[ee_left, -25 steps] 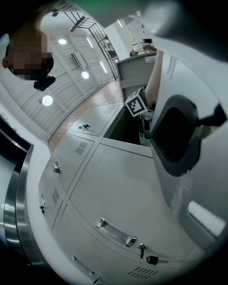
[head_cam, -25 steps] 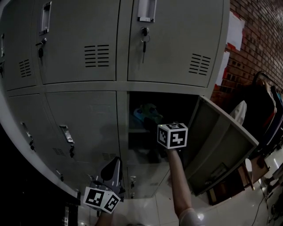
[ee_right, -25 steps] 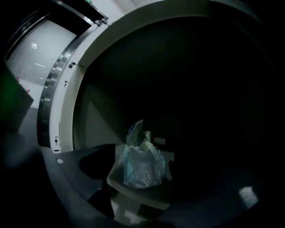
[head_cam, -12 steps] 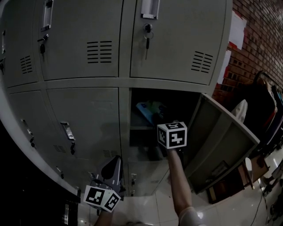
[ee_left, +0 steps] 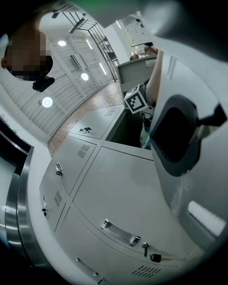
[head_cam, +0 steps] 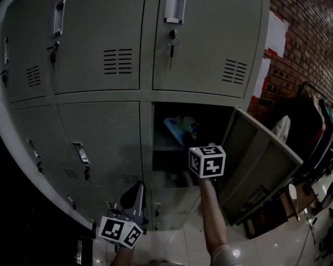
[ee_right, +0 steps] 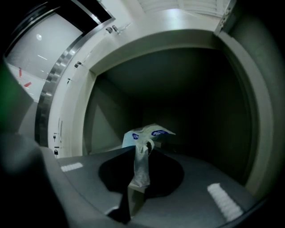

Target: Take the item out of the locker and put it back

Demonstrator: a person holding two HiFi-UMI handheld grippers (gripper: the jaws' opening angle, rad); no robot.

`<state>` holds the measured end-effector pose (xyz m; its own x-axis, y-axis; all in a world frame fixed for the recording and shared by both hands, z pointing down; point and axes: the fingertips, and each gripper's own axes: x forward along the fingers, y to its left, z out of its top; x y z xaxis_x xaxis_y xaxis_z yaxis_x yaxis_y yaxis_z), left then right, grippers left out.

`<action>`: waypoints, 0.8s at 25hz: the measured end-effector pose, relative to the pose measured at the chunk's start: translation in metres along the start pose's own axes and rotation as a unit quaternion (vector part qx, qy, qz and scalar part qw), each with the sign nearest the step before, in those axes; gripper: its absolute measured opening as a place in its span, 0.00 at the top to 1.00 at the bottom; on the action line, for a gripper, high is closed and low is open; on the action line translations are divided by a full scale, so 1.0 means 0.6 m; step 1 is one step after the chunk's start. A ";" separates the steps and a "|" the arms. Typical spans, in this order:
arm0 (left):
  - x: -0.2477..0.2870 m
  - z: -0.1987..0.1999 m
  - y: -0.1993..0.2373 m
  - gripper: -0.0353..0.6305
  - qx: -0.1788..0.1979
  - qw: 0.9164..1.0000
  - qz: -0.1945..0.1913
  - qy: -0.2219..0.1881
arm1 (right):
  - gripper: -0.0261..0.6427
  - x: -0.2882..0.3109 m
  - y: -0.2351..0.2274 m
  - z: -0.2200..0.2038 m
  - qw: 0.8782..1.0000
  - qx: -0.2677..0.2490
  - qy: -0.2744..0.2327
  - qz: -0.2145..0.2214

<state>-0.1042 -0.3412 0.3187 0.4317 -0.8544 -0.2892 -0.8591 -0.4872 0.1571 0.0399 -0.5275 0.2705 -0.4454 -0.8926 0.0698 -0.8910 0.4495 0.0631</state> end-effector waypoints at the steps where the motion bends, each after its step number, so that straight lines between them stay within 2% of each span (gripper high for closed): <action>1: -0.001 0.003 -0.006 0.94 -0.002 1.000 -0.003 -0.001 | 0.92 -0.014 0.003 0.003 1.000 0.000 -0.006 0.000; 5: -0.012 0.027 -0.027 0.94 0.002 1.000 -0.014 -0.010 | 0.92 -0.102 0.044 0.017 0.998 0.000 -0.058 0.014; 10: -0.023 0.042 -0.047 0.94 -0.019 0.999 -0.027 -0.025 | 0.92 -0.225 0.114 0.020 0.992 0.005 -0.123 0.034; 15: -0.035 0.029 -0.075 0.94 -0.020 0.999 -0.036 -0.015 | 0.91 -0.317 0.162 -0.018 0.989 0.031 -0.138 0.040; 20: -0.042 0.011 -0.086 0.94 -0.019 0.999 -0.036 -0.003 | 0.91 -0.348 0.170 -0.063 0.990 0.049 -0.126 0.037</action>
<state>-0.0724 -0.2935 0.3114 0.4897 -0.8162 -0.3068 -0.8150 -0.5534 0.1715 0.0453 -0.2938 0.3003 -0.5063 -0.8431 -0.1810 -0.8539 0.5195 -0.0310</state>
